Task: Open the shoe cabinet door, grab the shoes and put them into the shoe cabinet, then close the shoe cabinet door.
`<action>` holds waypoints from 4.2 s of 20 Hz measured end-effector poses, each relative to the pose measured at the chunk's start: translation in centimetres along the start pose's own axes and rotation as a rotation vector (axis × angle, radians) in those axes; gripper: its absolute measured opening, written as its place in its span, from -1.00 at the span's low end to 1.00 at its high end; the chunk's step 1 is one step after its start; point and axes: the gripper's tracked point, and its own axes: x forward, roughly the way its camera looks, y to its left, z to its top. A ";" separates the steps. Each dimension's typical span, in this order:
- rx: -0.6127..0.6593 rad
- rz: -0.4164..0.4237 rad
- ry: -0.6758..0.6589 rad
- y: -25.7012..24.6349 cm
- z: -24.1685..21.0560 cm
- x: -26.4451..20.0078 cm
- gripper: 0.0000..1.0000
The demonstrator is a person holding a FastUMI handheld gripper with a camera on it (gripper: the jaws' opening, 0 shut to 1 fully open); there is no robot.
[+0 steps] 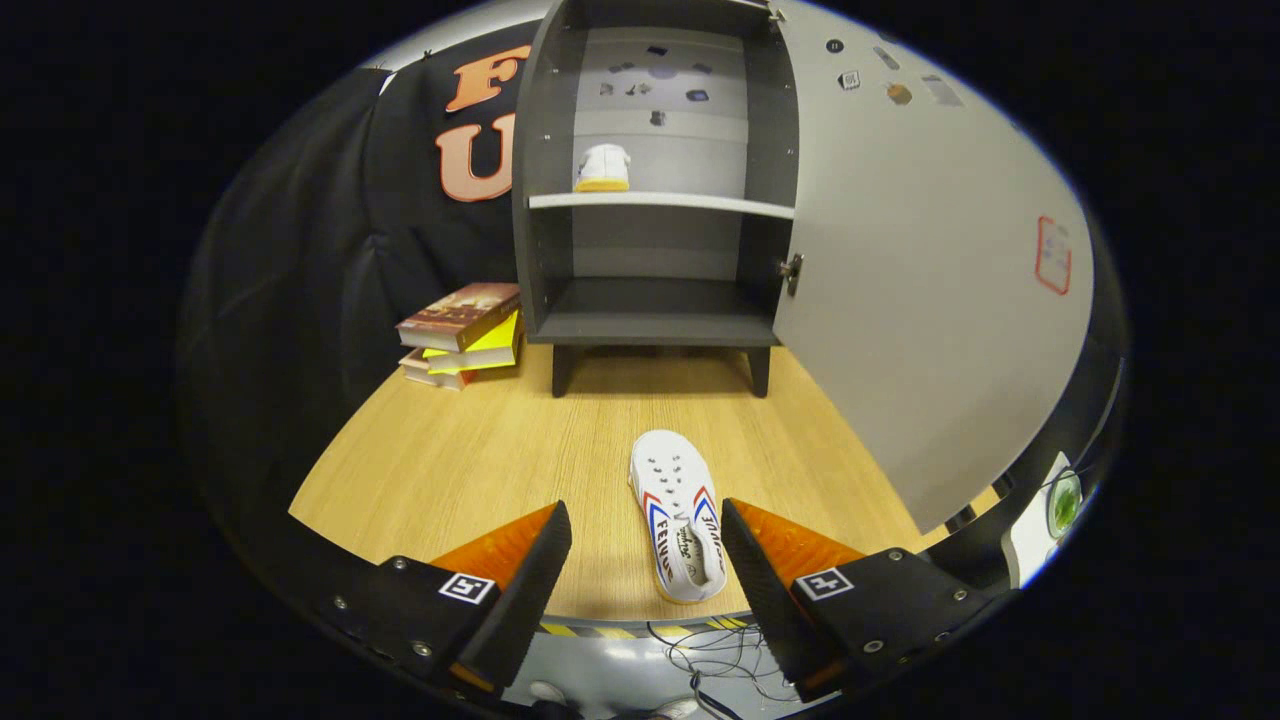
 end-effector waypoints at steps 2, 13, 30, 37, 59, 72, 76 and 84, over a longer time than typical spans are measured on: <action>0.006 0.006 0.064 -0.1 -1.9 2.9 0.87; 0.031 -0.018 0.260 -1.0 -7.0 10.7 -0.01; 0.184 0.007 0.175 -1.7 -1.4 8.1 -1.00; 0.093 0.026 0.060 -3.9 7.1 1.2 -1.00; -0.075 0.043 -0.217 -1.4 33.5 -3.5 -1.00; -0.104 0.028 -0.153 -3.7 41.4 11.9 -1.00; -0.084 0.034 -0.144 -4.0 42.9 16.4 -1.00; -0.039 0.058 -0.061 -2.8 41.8 22.2 -1.00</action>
